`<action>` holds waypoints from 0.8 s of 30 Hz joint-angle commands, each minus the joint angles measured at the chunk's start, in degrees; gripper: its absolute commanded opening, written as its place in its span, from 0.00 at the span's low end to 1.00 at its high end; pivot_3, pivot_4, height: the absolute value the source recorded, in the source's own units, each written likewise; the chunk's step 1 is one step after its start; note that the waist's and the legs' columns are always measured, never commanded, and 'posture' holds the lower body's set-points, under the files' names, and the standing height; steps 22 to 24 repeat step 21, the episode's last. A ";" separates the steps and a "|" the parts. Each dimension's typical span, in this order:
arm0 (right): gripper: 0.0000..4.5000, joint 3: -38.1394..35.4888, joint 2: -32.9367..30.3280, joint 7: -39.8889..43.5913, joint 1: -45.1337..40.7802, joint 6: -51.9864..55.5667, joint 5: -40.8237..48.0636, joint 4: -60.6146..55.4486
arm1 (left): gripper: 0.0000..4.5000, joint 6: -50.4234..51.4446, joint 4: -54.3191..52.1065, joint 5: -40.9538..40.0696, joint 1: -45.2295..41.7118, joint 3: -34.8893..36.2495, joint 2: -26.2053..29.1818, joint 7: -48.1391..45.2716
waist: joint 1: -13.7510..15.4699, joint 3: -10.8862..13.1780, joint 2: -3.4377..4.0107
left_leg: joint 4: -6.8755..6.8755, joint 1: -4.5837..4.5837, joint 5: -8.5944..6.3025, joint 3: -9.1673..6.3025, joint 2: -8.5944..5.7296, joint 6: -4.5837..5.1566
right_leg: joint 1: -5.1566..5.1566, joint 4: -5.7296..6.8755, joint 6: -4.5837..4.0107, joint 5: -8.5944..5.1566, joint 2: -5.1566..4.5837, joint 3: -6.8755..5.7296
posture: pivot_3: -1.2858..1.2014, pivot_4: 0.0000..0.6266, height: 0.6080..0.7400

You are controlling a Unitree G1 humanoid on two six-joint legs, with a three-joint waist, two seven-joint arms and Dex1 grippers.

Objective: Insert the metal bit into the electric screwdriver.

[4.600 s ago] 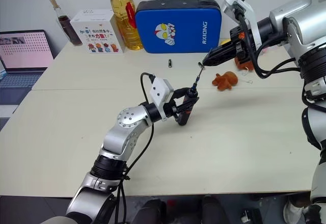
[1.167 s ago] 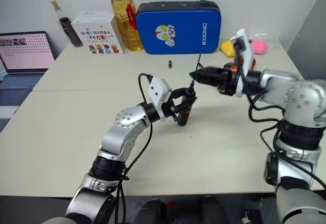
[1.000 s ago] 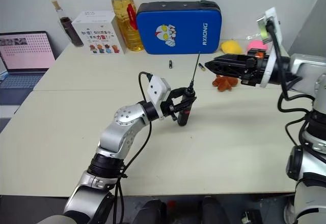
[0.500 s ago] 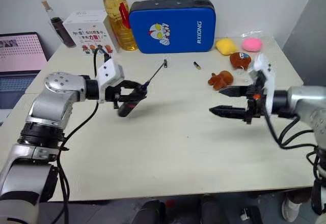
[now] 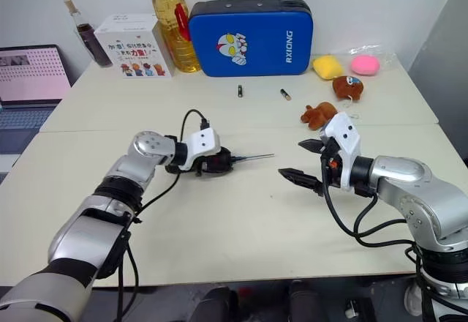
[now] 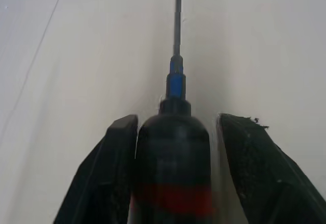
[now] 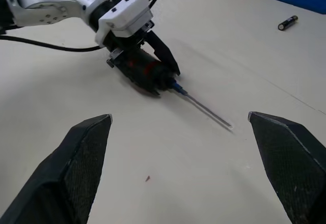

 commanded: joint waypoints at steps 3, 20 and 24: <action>1.00 0.28 -1.18 2.57 -1.46 -3.51 -1.62 2.70 | 0.87 2.08 -3.25 -3.55 -0.79 5.04 3.70 -3.20 | -0.26 0.04 -0.07 | -0.02 0.00 0.00 -0.02 0.02 0.00 | 0.00 0.01 0.00 0.00 0.02 0.00 | 0.52 0.24 1.00; 1.00 6.51 -6.71 19.17 -5.02 -17.11 -10.78 20.13 | 1.00 36.05 -43.78 -19.93 24.78 25.45 26.99 -5.76 | 0.27 0.15 -0.17 | 0.00 0.06 0.01 -0.11 0.09 -0.01 | 0.02 0.05 -0.01 -0.01 -0.05 0.04 | 0.52 0.24 1.00; 1.00 6.69 -6.30 19.07 -5.07 -17.26 -11.07 20.22 | 1.00 35.27 -44.06 -19.24 25.28 25.34 26.64 -4.39 | 0.27 0.15 -0.17 | 0.01 0.05 0.01 -0.10 0.08 -0.01 | 0.02 0.05 -0.01 -0.01 -0.05 0.05 | 0.52 0.24 1.00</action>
